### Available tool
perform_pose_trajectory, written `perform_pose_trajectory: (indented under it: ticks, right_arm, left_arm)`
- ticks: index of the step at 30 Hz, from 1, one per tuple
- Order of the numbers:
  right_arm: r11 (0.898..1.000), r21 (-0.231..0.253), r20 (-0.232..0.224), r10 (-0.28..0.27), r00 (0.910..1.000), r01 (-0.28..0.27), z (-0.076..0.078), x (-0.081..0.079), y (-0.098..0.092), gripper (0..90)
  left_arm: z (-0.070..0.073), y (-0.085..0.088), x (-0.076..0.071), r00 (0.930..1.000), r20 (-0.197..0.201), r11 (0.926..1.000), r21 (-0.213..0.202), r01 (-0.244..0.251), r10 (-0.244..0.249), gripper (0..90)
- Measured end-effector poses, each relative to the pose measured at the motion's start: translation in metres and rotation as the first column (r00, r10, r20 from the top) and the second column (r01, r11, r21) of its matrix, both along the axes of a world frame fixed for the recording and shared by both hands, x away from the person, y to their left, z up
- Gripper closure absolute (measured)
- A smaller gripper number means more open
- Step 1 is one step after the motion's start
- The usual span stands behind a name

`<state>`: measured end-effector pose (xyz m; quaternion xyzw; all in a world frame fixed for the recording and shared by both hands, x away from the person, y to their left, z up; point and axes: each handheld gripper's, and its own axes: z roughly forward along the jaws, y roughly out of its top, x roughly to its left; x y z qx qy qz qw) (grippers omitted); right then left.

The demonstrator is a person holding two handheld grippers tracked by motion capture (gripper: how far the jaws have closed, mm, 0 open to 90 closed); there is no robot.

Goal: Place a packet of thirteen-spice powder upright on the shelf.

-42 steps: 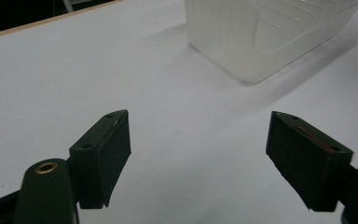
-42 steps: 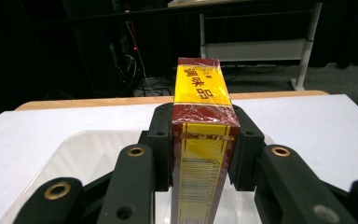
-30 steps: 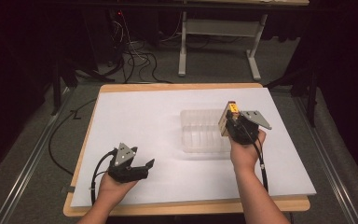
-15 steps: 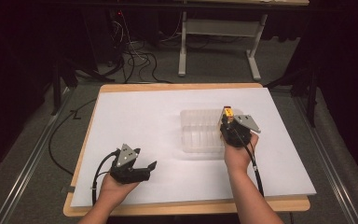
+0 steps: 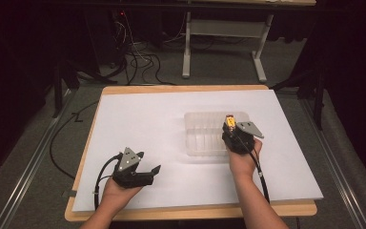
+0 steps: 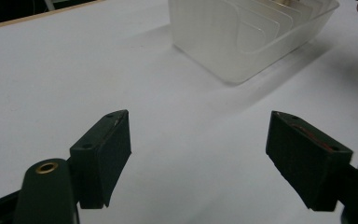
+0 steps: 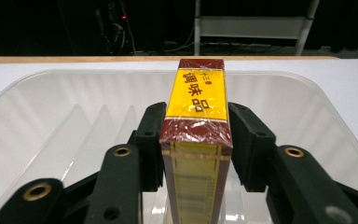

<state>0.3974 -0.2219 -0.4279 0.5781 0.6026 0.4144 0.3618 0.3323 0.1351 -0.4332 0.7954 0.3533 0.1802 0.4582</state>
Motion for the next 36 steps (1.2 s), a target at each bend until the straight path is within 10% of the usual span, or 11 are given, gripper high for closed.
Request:
perform_pose_trajectory:
  ticks: [14,25,36]
  right_arm:
    - [0.986,0.035,0.017,0.161,0.9868,-0.162,0.015,-0.022,-0.014,28.4]
    - [0.942,0.023,-0.015,0.334,0.9425,-0.333,0.018,-0.069,-0.045,16.5]
    - [0.963,0.048,-0.038,0.266,0.9632,-0.264,-0.010,-0.105,-0.112,4.2]
  left_arm:
    - [0.000,0.001,0.000,1.0000,0.008,0.9999,-0.013,0.005,-0.004,22.7]
    - [-0.001,0.004,0.004,0.9996,-0.029,0.9990,-0.045,-0.005,0.004,24.8]
    - [-0.006,0.009,0.009,0.9976,-0.029,0.9977,-0.024,-0.064,0.063,18.1]
